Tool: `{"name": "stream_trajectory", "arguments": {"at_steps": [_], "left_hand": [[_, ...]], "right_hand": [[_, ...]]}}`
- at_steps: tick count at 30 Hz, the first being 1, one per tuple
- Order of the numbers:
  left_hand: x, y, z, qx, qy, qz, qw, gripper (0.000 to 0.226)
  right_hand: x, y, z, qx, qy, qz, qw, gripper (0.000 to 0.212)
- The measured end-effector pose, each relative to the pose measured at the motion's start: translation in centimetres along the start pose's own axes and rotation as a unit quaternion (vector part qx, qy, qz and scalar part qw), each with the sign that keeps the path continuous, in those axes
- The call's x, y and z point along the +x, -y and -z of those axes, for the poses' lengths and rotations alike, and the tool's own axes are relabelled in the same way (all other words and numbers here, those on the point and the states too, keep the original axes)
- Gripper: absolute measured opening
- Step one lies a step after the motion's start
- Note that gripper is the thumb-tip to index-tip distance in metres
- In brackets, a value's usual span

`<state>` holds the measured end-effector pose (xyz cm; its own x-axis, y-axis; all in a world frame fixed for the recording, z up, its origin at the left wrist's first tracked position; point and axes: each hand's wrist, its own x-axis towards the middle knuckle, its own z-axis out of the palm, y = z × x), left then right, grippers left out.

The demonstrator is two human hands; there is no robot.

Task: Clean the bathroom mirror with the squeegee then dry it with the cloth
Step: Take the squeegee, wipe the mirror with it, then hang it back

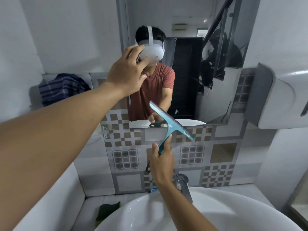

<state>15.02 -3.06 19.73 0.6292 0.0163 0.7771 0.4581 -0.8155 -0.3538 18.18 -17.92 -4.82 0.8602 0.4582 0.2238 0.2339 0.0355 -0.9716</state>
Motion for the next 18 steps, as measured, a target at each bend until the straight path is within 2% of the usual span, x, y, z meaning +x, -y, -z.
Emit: {"name": "stream_trajectory", "arguments": {"at_steps": [4, 9, 14, 18], "left_hand": [[0.0, 0.1, -0.1, -0.001, -0.002, -0.001, 1.0, 0.064], [0.0, 0.2, 0.1, 0.002, -0.001, 0.0, 1.0, 0.064], [0.0, 0.0, 0.1, -0.004, -0.001, 0.003, 1.0, 0.063], [0.0, 0.2, 0.3, -0.004, 0.001, 0.001, 1.0, 0.063]], "right_hand": [[-0.6, -0.7, -0.2, -0.06, 0.043, 0.029, 0.997, 0.068], [-0.7, -0.7, -0.3, -0.114, 0.045, 0.043, 0.991, 0.072], [-1.3, -0.9, -0.1, -0.265, 0.084, 0.084, 0.957, 0.072], [-1.5, -0.7, 0.0, -0.308, 0.07, 0.088, 0.945, 0.071]]}}
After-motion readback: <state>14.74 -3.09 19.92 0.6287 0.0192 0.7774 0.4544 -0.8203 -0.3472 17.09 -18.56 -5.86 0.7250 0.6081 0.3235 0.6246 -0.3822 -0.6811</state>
